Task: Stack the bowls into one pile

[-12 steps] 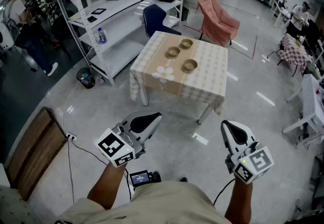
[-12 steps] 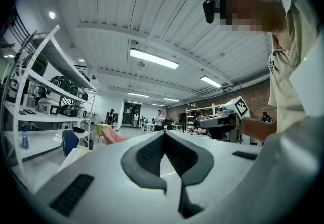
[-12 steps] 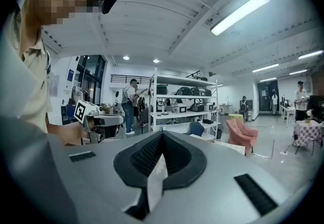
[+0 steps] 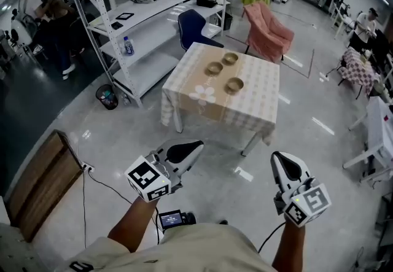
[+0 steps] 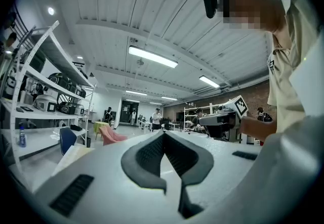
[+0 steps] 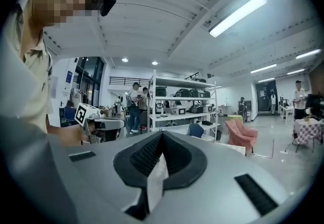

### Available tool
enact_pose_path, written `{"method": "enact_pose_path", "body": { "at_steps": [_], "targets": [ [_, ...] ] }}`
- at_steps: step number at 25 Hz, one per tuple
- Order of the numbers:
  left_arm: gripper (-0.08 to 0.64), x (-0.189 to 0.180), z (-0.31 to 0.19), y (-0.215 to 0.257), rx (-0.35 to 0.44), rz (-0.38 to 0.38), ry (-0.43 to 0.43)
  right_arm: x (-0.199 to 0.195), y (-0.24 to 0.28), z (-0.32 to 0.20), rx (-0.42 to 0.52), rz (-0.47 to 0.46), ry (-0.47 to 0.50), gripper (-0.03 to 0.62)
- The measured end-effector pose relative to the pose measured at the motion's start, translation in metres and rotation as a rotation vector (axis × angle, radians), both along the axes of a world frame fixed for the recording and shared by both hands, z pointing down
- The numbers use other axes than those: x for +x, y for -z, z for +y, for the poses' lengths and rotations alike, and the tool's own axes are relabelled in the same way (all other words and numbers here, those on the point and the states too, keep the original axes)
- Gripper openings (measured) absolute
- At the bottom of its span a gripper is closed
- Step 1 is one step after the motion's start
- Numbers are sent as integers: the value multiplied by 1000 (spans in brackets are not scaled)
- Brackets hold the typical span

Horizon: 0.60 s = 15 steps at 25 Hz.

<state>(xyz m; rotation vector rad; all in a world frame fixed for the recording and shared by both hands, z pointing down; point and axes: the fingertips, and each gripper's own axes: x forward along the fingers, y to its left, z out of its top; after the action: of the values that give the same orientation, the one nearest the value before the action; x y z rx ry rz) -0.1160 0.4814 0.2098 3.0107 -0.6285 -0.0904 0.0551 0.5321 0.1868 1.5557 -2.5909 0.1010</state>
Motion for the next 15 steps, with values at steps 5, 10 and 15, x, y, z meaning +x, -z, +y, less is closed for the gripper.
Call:
{"method": "enact_pose_path", "body": {
  "at_steps": [5,10,15],
  "targets": [
    [6,-1,-6,-3,-10,-13,-29,-2,4,-5,-4,8,-8,3],
    [6,-5,-12,-8,-4,-29,-36,1,8,-9,12,27,-34,3],
    [6,-16,-22,-12,-3,-23,-31,0,10,-15,20,47,-51,3]
  ]
}}
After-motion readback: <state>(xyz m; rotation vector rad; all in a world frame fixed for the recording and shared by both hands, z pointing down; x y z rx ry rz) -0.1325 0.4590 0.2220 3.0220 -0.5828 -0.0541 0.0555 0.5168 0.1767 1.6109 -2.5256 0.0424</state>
